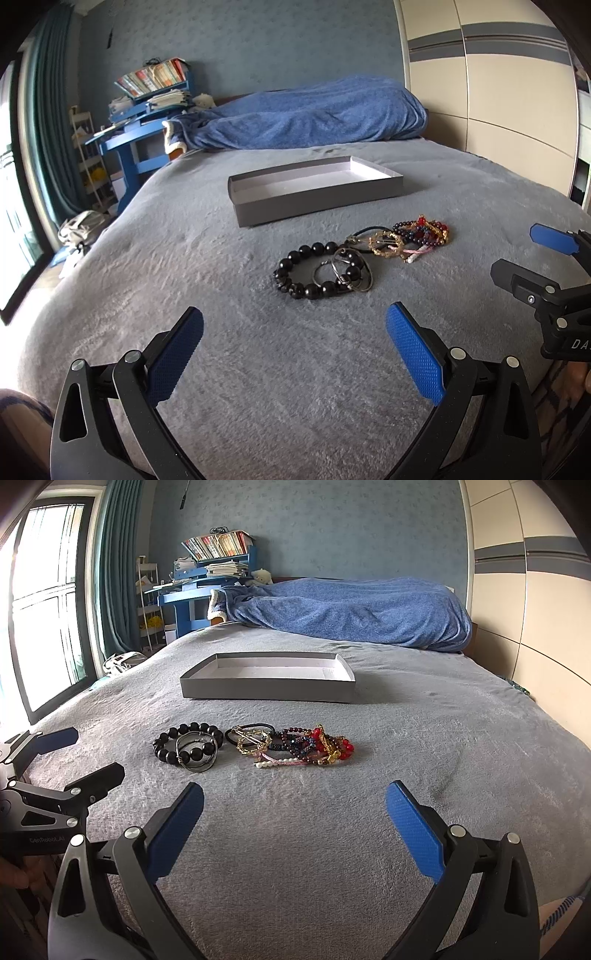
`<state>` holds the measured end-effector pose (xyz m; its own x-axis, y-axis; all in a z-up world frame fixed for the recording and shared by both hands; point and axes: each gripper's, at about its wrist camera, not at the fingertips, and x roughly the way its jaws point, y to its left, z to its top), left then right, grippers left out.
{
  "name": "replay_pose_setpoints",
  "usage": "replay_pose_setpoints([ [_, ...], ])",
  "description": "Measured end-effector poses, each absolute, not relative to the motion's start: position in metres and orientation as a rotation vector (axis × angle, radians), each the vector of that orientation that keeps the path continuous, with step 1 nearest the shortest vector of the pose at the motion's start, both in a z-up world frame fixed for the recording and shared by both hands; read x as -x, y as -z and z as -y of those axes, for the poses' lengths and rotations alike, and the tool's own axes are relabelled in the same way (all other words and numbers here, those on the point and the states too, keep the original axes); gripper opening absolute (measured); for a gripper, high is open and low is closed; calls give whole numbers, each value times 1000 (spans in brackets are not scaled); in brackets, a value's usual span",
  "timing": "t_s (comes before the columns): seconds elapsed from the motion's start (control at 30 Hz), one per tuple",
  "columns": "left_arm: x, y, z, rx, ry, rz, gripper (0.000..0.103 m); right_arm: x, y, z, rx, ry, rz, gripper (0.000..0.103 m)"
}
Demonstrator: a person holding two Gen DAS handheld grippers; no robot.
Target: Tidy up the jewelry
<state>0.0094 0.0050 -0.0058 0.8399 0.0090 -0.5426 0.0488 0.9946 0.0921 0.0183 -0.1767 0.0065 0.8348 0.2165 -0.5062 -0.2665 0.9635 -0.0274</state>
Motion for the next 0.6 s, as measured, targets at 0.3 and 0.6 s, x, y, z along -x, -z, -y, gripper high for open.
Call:
replay_pose_setpoints([
  [0.3,-10,-1,0,-121,32,-564,98,-20,-6,176,93,-255,-527,98],
  [0.6,-15,-4,0,-122,37,-571,98,-23,-6,176,85,-258,-532,98],
])
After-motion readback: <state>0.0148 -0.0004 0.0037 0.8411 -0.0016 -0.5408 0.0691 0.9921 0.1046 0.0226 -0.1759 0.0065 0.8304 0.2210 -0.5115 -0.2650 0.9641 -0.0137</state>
